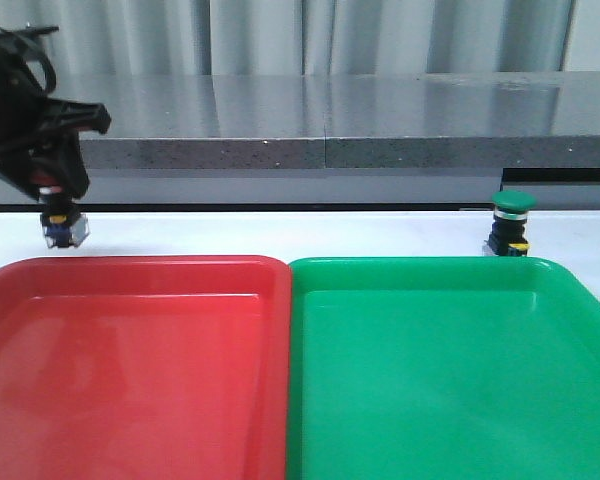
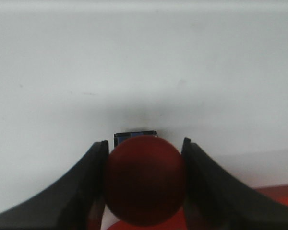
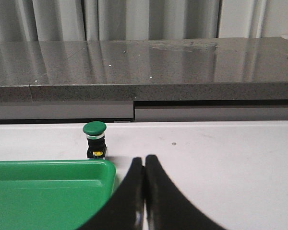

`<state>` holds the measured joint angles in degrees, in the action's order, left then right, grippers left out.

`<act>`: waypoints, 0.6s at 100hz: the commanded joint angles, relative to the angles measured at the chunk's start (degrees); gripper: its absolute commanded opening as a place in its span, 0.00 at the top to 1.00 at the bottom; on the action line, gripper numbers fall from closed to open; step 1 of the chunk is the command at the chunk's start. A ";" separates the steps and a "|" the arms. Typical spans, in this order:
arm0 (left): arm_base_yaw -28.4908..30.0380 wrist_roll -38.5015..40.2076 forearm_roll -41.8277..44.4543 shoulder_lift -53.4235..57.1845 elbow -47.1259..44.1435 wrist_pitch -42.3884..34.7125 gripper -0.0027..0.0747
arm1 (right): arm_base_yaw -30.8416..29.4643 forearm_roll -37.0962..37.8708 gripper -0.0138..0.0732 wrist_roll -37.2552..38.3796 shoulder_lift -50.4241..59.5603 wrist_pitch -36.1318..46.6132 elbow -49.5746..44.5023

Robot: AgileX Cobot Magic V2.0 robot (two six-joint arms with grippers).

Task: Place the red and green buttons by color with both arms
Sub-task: 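Lift the red button off the table with the left gripper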

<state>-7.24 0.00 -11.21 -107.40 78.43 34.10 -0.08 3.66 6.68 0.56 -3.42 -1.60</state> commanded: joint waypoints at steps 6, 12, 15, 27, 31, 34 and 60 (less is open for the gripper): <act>0.14 0.34 -2.03 8.00 1.74 -2.75 0.99 | -0.32 0.77 0.91 -0.17 1.00 4.25 1.10; 0.00 0.34 -2.03 9.79 1.74 -4.04 0.99 | -0.32 0.77 0.91 -0.17 1.00 4.25 1.10; -0.22 0.34 -2.14 10.57 1.74 -4.36 0.99 | -0.32 0.77 0.91 -0.17 1.00 4.25 1.10; -1.60 0.34 -2.14 13.48 1.37 -2.28 0.99 | -0.32 0.77 0.91 -0.17 1.00 4.25 1.10; -2.07 0.45 -2.14 14.57 0.47 -2.28 0.99 | -0.32 0.77 0.91 -0.17 1.00 4.25 1.10; -2.52 0.60 -2.14 15.41 -0.37 -2.51 0.99 | -0.32 0.77 0.91 -0.17 1.00 4.25 1.10; -6.44 7.64 0.60 23.51 -13.09 -8.01 0.99 | -0.32 0.77 0.91 -0.17 1.00 4.25 1.10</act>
<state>-12.35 5.44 -11.50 -88.60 67.18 30.67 -0.08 3.66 6.68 0.56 -3.42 -1.60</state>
